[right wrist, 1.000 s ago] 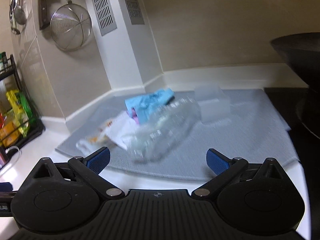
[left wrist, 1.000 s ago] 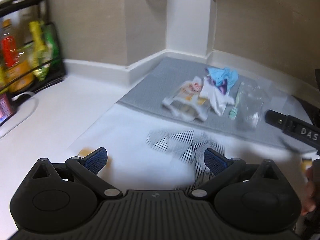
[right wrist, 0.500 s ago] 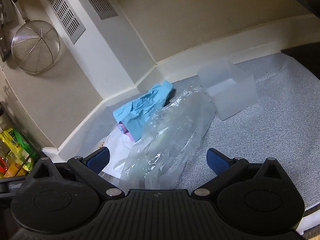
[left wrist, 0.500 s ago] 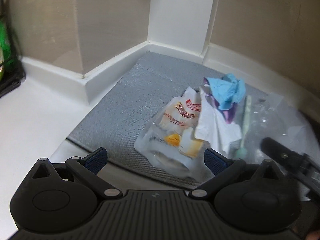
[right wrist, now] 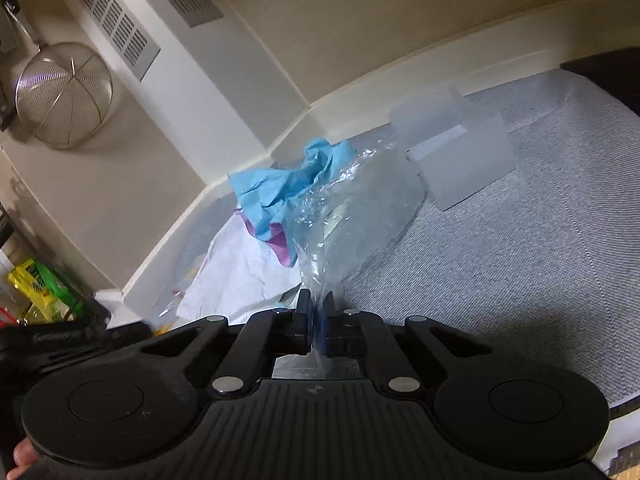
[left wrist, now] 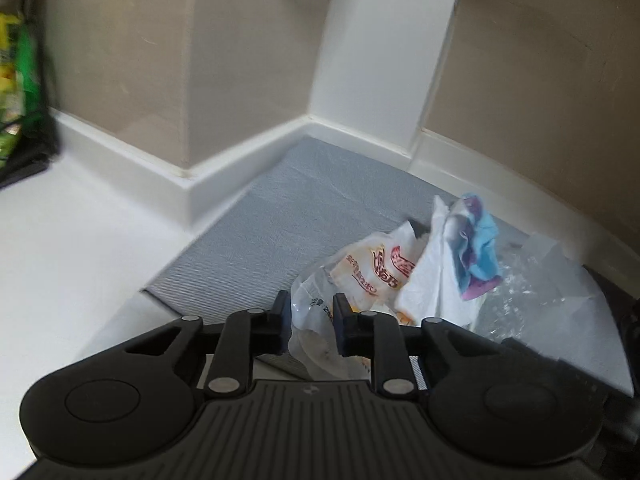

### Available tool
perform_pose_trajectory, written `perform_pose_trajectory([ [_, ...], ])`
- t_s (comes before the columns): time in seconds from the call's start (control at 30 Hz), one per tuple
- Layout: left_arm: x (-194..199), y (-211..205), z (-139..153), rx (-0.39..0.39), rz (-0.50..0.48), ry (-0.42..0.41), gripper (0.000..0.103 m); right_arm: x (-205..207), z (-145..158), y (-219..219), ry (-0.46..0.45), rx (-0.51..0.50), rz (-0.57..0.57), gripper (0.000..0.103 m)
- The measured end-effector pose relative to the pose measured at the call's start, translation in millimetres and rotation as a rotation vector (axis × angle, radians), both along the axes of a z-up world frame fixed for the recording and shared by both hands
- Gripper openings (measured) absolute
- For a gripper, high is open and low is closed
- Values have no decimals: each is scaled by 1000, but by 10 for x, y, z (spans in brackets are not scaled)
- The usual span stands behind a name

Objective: Collect trash
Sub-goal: 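Grasp the white red-printed pouch with the left gripper while the right gripper grasps the clear plastic bag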

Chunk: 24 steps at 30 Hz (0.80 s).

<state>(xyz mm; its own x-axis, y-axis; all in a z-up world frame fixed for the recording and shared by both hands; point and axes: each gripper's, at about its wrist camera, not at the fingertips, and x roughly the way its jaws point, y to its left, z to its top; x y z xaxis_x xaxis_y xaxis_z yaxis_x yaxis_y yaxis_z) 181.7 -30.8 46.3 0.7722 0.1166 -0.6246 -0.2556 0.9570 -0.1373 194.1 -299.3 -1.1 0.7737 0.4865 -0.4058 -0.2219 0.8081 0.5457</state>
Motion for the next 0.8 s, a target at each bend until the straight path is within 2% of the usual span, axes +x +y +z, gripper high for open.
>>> perform_pose_trajectory([
  [0.17, -429, 141, 34, 23, 46, -14, 22, -22, 3, -1, -20, 2, -3, 5],
  [0.3, -774, 242, 82, -9, 100, -22, 22, -54, 16, -23, -44, 14, 4, 5],
  [0.47, -1124, 261, 52, -43, 123, 2, 22, -229, 21, -109, 35, 11, 8, 5],
  [0.57, -1248, 196, 41, -29, 112, 11, 25, -477, 68, -122, 24, -31, 40, 5],
  [0.7, -1328, 81, 77, 53, 95, -3, 34, -767, 124, -153, -16, -81, 63, 5],
  [0.77, -1336, 37, 107, 88, 84, -18, 44, -838, 133, -173, -16, -93, 61, 5],
  [0.8, -1338, 21, 122, 91, 78, -25, 60, -859, 135, -187, -11, -94, 57, 5],
])
